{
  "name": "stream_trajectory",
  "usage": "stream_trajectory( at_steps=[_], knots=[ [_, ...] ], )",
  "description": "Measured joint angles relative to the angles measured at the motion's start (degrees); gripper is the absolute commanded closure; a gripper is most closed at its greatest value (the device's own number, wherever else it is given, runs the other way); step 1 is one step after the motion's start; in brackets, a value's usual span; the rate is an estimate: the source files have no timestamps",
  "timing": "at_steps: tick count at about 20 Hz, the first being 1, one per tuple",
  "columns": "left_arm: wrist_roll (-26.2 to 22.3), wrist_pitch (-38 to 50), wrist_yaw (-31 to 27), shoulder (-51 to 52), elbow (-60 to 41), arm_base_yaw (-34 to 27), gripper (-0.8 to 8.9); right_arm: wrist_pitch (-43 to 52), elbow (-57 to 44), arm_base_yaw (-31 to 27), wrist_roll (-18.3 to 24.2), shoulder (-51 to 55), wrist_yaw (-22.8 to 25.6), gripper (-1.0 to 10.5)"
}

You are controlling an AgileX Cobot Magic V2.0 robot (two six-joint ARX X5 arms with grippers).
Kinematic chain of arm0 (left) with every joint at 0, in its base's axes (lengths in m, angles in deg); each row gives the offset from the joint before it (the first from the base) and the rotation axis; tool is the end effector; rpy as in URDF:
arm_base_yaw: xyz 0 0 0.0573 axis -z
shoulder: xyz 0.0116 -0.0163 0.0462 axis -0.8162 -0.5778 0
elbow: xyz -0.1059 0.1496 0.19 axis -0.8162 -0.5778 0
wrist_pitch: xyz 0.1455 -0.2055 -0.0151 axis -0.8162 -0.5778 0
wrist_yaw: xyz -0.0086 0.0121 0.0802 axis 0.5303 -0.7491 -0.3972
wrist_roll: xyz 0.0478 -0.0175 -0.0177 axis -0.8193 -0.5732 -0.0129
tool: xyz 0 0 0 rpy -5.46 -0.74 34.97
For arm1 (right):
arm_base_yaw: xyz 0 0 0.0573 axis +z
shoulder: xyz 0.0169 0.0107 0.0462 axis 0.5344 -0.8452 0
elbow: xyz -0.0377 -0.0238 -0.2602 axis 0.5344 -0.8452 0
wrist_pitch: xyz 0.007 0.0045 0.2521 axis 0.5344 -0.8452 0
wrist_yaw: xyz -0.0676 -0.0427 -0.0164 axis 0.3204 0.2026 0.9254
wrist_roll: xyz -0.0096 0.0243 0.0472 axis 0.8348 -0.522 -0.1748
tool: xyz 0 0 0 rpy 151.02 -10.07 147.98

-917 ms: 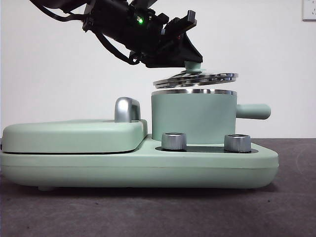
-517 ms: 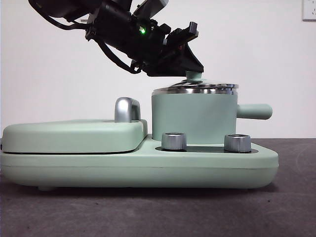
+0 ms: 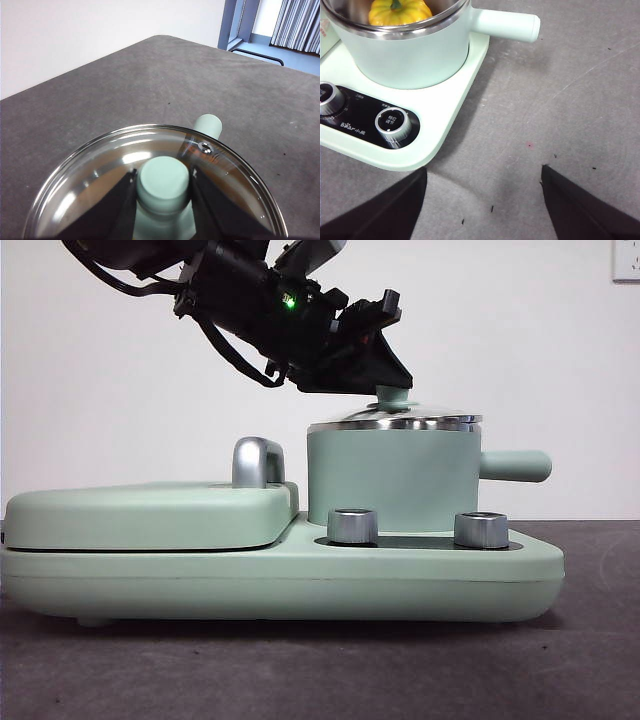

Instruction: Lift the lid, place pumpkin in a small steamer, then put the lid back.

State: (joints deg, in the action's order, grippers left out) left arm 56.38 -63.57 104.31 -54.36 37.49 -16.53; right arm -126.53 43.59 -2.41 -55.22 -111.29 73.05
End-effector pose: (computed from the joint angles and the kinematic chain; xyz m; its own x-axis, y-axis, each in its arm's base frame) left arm 0.3075 -0.2513 0.2528 0.5756 -0.7844 -0.2309 0.8086 0.5880 0.0183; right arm 0.0958 0.0491 0.2702 0.7760 0.2359 -0.5850 -0.3046 0.9523 -0.0201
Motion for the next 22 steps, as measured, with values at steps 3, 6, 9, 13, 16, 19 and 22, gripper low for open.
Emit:
stream_trajectory(
  at_steps=[3,6,9,13,16,19,22],
  knots=[
    [0.0,-0.4,0.0,0.0,0.2,0.0,8.04,0.0,0.0,0.0,0.0,0.0,0.0,5.9],
    [0.5,-1.2,0.0,0.0,0.7,0.0,8.04,0.0,0.0,0.0,0.0,0.0,0.0,5.9],
    [1.0,-6.2,-0.2,0.0,3.2,0.2,8.04,-0.7,0.0,0.0,0.0,0.0,0.0,5.9],
    [1.1,-8.9,-0.3,0.0,4.8,0.2,8.04,-1.0,0.0,0.0,0.0,0.0,0.0,5.9],
    [1.1,-9.8,-0.3,0.0,5.0,0.2,8.04,-1.0,0.0,0.0,0.0,0.0,0.0,5.9],
    [0.9,-10.2,-0.3,0.0,5.2,0.2,8.04,-1.0,0.0,0.0,0.0,0.0,0.0,5.9],
    [0.9,-10.3,-0.3,0.0,5.2,0.2,8.04,-1.0,0.0,0.0,0.0,0.0,0.0,5.9]
  ],
)
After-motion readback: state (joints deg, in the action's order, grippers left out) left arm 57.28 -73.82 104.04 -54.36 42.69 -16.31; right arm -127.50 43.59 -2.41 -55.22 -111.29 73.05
